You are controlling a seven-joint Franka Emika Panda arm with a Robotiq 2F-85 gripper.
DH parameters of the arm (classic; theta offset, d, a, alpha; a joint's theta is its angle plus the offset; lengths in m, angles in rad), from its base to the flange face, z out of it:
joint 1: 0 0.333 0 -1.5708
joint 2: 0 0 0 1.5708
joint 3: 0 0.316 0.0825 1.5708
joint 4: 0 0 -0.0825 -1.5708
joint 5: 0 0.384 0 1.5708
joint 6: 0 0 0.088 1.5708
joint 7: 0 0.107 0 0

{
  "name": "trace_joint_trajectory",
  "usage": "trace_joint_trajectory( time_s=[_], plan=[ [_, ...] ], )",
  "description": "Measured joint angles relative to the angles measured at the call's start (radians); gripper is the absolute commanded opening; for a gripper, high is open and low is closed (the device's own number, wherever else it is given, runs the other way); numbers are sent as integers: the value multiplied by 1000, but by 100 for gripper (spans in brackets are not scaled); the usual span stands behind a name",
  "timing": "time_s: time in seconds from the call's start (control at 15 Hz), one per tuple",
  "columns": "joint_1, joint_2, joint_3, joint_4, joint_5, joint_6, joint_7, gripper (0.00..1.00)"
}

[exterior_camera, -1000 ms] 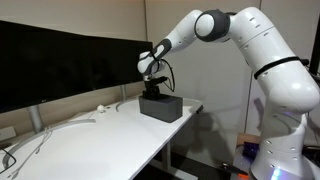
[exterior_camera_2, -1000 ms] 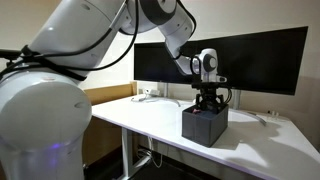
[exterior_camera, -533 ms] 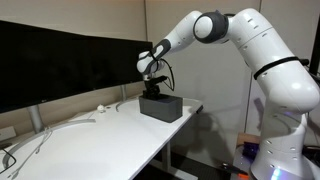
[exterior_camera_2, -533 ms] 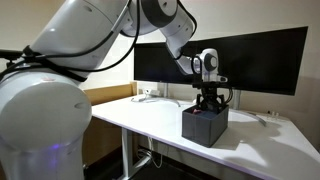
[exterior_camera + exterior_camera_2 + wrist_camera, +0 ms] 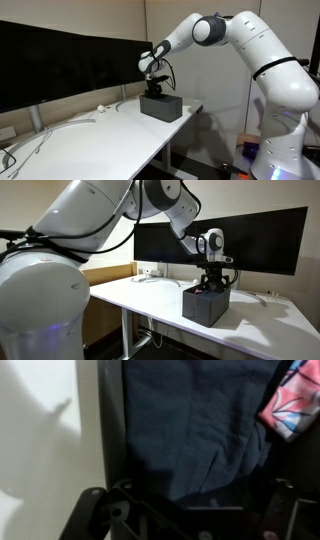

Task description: Pick up the clothes from the box and put them on the table

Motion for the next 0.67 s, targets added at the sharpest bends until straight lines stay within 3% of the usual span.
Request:
trace_joint_trajectory(
  time_s=[0.4,0.47,0.67],
  plan=[
    [-9,49,-5,49,0,-22,2,100],
    [-9,53,-5,56,0,-30,2,81],
    [-7,61,-5,76,-3,-49,2,61]
  ],
)
